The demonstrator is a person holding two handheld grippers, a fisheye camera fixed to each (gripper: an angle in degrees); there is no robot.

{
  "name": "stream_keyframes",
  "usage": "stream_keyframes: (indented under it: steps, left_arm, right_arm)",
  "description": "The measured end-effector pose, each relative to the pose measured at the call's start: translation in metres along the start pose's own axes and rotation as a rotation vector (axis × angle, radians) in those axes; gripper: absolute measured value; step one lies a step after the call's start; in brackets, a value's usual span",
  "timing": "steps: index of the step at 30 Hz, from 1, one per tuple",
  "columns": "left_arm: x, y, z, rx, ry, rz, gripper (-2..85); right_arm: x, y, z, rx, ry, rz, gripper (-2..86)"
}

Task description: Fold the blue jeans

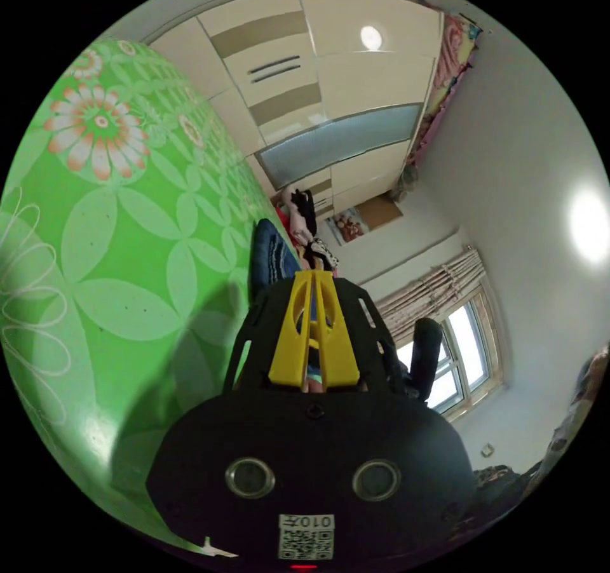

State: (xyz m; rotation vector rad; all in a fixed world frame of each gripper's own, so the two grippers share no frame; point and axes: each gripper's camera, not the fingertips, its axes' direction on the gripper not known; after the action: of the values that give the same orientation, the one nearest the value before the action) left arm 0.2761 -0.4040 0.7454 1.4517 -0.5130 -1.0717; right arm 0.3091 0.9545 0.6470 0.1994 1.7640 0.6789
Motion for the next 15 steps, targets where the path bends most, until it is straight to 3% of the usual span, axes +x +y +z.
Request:
stream_keyframes:
  steps: [4, 6, 11, 13, 15]
  left_arm:
    - [-0.001, 0.008, -0.015, -0.001, 0.025, 0.008, -0.2]
    - [-0.001, 0.012, -0.020, -0.007, 0.037, 0.014, -0.1]
    - [-0.003, 0.020, -0.036, -0.012, 0.057, -0.002, -0.1]
    - [-0.002, 0.024, -0.041, -0.003, 0.054, -0.005, -0.1]
    - [-0.001, 0.027, -0.047, 0.006, 0.056, -0.007, -0.1]
  right_arm:
    - [-0.029, -0.011, 0.007, 0.013, 0.162, -0.028, 6.6]
    - [-0.026, -0.010, -0.002, 0.054, 0.144, 0.004, 5.6]
    - [0.020, 0.006, -0.032, 0.100, -0.190, 0.049, 5.5]
    - [0.009, 0.019, -0.017, 0.000, -0.257, -0.088, 6.0]
    - [0.004, 0.029, -0.003, -0.051, -0.297, -0.090, 6.7]
